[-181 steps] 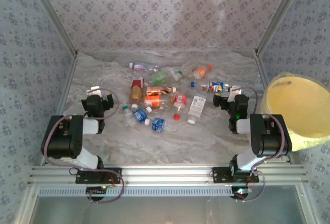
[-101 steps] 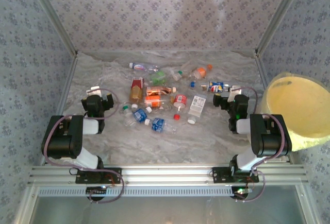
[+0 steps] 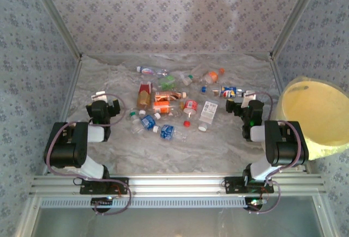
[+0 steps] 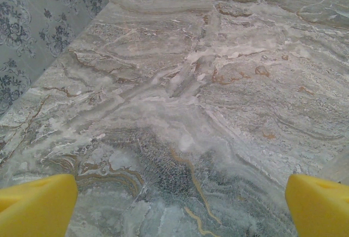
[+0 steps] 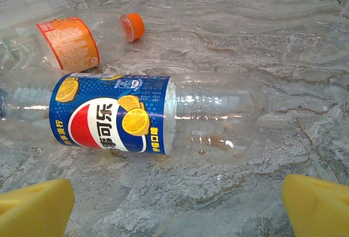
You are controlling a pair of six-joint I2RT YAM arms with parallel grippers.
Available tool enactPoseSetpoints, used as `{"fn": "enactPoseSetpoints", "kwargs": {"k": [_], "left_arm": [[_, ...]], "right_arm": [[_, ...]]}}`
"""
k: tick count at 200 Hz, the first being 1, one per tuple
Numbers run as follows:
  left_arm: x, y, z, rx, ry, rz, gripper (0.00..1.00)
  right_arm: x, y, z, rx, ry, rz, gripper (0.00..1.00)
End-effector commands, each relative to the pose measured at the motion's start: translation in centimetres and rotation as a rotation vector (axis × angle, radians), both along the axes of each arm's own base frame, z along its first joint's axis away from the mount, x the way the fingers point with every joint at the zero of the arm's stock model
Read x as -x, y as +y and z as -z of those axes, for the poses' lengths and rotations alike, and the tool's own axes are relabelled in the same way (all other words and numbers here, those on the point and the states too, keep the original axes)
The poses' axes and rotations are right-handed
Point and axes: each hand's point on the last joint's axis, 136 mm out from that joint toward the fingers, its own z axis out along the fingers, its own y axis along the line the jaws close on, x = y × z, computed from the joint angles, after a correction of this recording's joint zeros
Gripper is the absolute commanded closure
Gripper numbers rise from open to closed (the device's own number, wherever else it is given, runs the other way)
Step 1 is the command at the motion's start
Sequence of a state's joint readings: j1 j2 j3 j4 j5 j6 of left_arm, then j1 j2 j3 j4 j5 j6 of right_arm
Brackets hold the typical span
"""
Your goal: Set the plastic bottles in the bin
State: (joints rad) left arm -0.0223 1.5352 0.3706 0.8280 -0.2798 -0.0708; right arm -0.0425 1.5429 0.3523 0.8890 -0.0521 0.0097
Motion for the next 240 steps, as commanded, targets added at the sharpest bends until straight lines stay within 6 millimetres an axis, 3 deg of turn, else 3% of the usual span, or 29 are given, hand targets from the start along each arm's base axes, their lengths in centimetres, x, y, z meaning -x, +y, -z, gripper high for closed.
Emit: {"fn": "enactPoseSetpoints", "kwargs": {"k": [1,35,60,93,119,157,184,240], "left_arm": [[-0.8,-0.1,-1.8,-0.006,-0.062,0.002,0.02],[0.2,0.1,-3.6,-0.006,-0.085,-0.008,0.02],[0.7,0.4,-6.8,0.006,-0.099,-0.032,0.02],[1.9,1.5,-9.2,0.177,-0.029,-0.211,0.02],[4.3,0.5,-8.7,0.334,0.152,-0.348,0.02],[6.3,-4.3,-7.1,0.477,0.408,-0.250,0.02],[5.5,-7.3,-6.4,0.588,0.506,-0.171,0.02],[1.9,-10.0,-3.6,0.583,0.635,-0.095,0.02]], "right_arm": [[-0.3,0.3,-1.1,0.040,-0.031,-0.006,0.00],[0.3,1.2,-3.4,0.090,-0.023,-0.026,0.00],[-0.2,2.8,-6.0,0.125,-0.015,-0.065,0.00],[-1.4,4.8,-9.4,-0.034,-0.048,-0.056,0.00],[-2.2,7.5,-10.3,-0.174,0.015,-0.092,0.00],[-3.0,10.3,-9.9,-0.271,0.113,-0.114,0.00],[-3.4,11.0,-9.3,-0.319,0.157,-0.114,0.00],[-2.9,10.9,-8.9,-0.332,0.190,-0.099,0.00]]}}
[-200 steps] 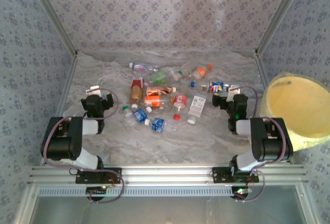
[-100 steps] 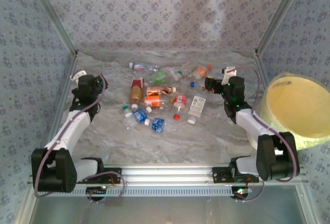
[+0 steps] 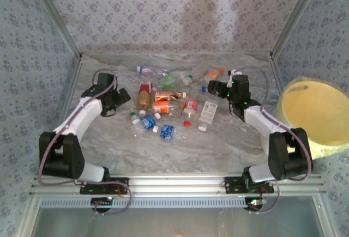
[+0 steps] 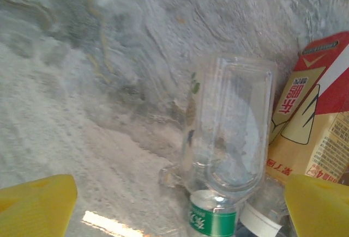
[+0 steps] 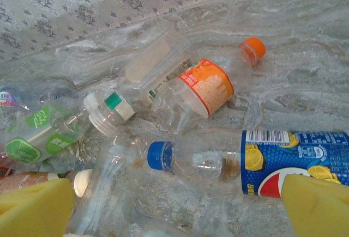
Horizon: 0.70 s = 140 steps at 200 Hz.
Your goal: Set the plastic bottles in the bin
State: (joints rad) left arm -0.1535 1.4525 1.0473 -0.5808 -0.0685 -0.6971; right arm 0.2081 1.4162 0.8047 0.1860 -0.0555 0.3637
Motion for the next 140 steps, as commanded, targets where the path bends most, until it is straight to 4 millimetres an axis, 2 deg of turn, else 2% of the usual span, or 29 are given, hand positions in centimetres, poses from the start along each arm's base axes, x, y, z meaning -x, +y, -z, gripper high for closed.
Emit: {"fn": "enactPoseSetpoints", "kwargs": {"k": [1,38,77,140], "left_arm": [[-1.0,-1.8,0.4,0.051,0.046,0.055,0.02],[-3.2,-1.1,2.8,-0.010,0.101,0.015,0.02],[-5.9,-1.8,4.4,-0.018,0.110,0.065,0.07],[-7.2,-1.6,6.9,-0.034,0.138,0.085,0.14]], "right_arm": [[0.2,0.4,-0.5,-0.023,0.025,-0.004,0.00],[0.6,0.6,-0.3,0.001,0.040,-0.029,0.00],[0.9,0.9,-0.7,0.039,0.029,-0.047,0.00],[1.4,1.6,-0.7,0.067,0.024,-0.079,0.00]]}}
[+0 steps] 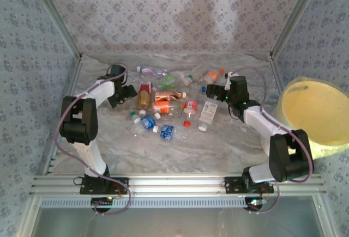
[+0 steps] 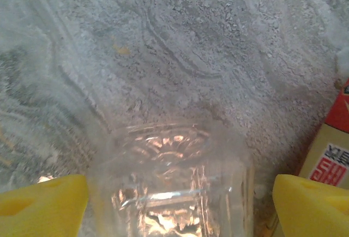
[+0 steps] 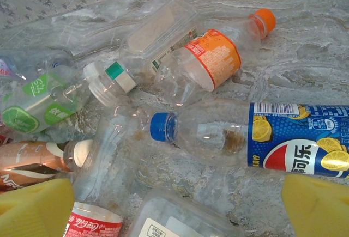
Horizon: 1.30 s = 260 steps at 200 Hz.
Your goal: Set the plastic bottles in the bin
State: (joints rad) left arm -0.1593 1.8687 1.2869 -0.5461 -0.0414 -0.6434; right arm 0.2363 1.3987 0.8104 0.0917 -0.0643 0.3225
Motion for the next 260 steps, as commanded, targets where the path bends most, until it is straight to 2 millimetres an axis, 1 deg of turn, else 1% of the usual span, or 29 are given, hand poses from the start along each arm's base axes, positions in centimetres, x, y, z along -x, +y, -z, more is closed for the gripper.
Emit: {"fn": "enactPoseSetpoints", "kwargs": {"k": [1,17,34,54,70,102,121,132,141,153,171,181,192,209,223,232,243,260], "left_arm": [[-0.8,0.1,0.1,-0.012,-0.006,0.020,0.14],[-0.6,0.4,0.2,-0.023,-0.012,0.007,0.20],[-0.7,0.8,-0.2,-0.028,-0.034,-0.006,0.28],[-1.0,1.2,-1.0,-0.036,-0.063,-0.011,0.37],[-1.4,1.7,-2.0,-0.051,-0.094,-0.013,0.40],[-2.0,2.4,-5.4,-0.090,-0.190,-0.001,0.44],[-2.1,2.7,-8.3,-0.105,-0.262,0.007,0.46],[-2.0,2.6,-10.3,-0.097,-0.318,0.009,0.47],[-2.0,2.3,-12.0,-0.077,-0.367,0.018,0.48],[-2.0,1.1,-14.4,-0.030,-0.440,0.051,0.48],[-1.8,-1.4,-18.0,0.035,-0.542,0.126,0.48],[-1.6,-3.3,-20.0,0.069,-0.599,0.182,0.48],[-1.2,-5.9,-21.9,0.115,-0.658,0.255,0.48],[-0.3,-10.3,-24.6,0.205,-0.737,0.381,0.48],[0.4,-13.5,-26.1,0.266,-0.779,0.465,0.49],[0.8,-15.0,-26.9,0.296,-0.801,0.502,0.49],[1.1,-16.4,-27.7,0.322,-0.822,0.530,0.48],[1.3,-17.9,-28.4,0.359,-0.836,0.549,0.48]], "right_arm": [[-0.1,0.5,-1.7,0.021,-0.036,-0.022,0.00],[0.1,0.8,-1.7,0.028,-0.037,-0.028,0.00],[0.2,1.0,-1.8,0.033,-0.040,-0.036,0.00],[0.3,1.5,-2.2,0.035,-0.055,-0.057,0.00],[0.6,2.0,-2.8,0.021,-0.074,-0.079,0.00],[1.4,2.7,-4.1,-0.002,-0.112,-0.099,0.00],[2.3,3.4,-4.9,-0.040,-0.127,-0.114,0.00],[3.0,4.6,-5.5,-0.081,-0.148,-0.173,0.00],[3.9,6.0,-6.1,-0.124,-0.184,-0.245,0.00],[4.7,7.2,-6.6,-0.152,-0.209,-0.295,0.00],[5.8,9.0,-7.0,-0.166,-0.217,-0.357,0.00],[6.2,9.9,-7.0,-0.169,-0.210,-0.387,0.00],[6.6,11.1,-7.2,-0.183,-0.202,-0.425,0.00],[7.1,13.0,-7.7,-0.216,-0.186,-0.480,0.00],[7.7,14.8,-8.4,-0.255,-0.183,-0.540,0.00],[8.1,15.9,-9.1,-0.285,-0.186,-0.582,0.00],[8.4,17.0,-9.9,-0.325,-0.196,-0.617,0.00],[8.3,18.2,-10.8,-0.376,-0.203,-0.631,0.00]]}}
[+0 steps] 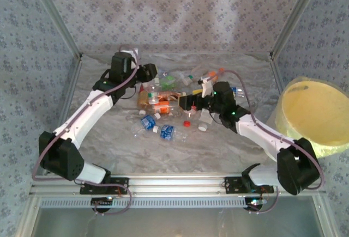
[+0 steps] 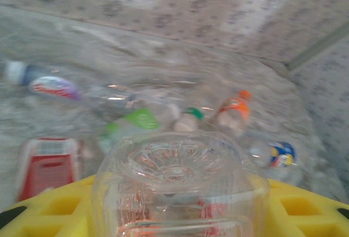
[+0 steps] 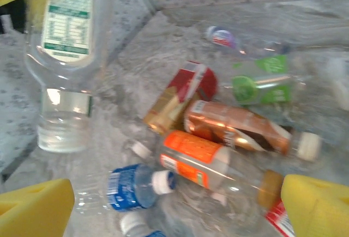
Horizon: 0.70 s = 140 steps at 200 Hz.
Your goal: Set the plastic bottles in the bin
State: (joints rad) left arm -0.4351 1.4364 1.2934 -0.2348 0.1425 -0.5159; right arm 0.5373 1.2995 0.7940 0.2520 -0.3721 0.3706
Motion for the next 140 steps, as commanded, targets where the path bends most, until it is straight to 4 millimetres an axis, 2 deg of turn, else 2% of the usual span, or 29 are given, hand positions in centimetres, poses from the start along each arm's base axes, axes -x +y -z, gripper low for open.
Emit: {"fn": "enactPoseSetpoints", "kwargs": {"k": [1,19,44,87,111,140], "left_arm": [[-0.3,-2.6,-4.6,0.090,-0.117,0.081,0.49],[-0.1,-3.9,-5.0,0.129,-0.119,0.107,0.49],[0.2,-5.2,-5.1,0.150,-0.123,0.116,0.49],[-0.4,-5.4,-4.6,0.152,-0.119,0.076,0.49],[-0.2,-6.0,-4.5,0.174,-0.115,0.096,0.49],[0.0,-6.2,-3.9,0.184,-0.103,0.106,0.49]], "right_arm": [[0.3,2.6,-3.8,-0.129,-0.032,-0.083,0.00],[0.1,3.8,-4.3,-0.170,-0.031,-0.090,0.00],[-1.7,4.6,-3.7,-0.173,0.002,-0.018,0.00],[-0.5,8.5,-2.9,-0.211,0.051,-0.173,0.00],[-1.3,9.4,-2.3,-0.214,0.091,-0.157,0.08],[-2.2,9.9,-2.3,-0.252,0.114,-0.134,0.24]]}}
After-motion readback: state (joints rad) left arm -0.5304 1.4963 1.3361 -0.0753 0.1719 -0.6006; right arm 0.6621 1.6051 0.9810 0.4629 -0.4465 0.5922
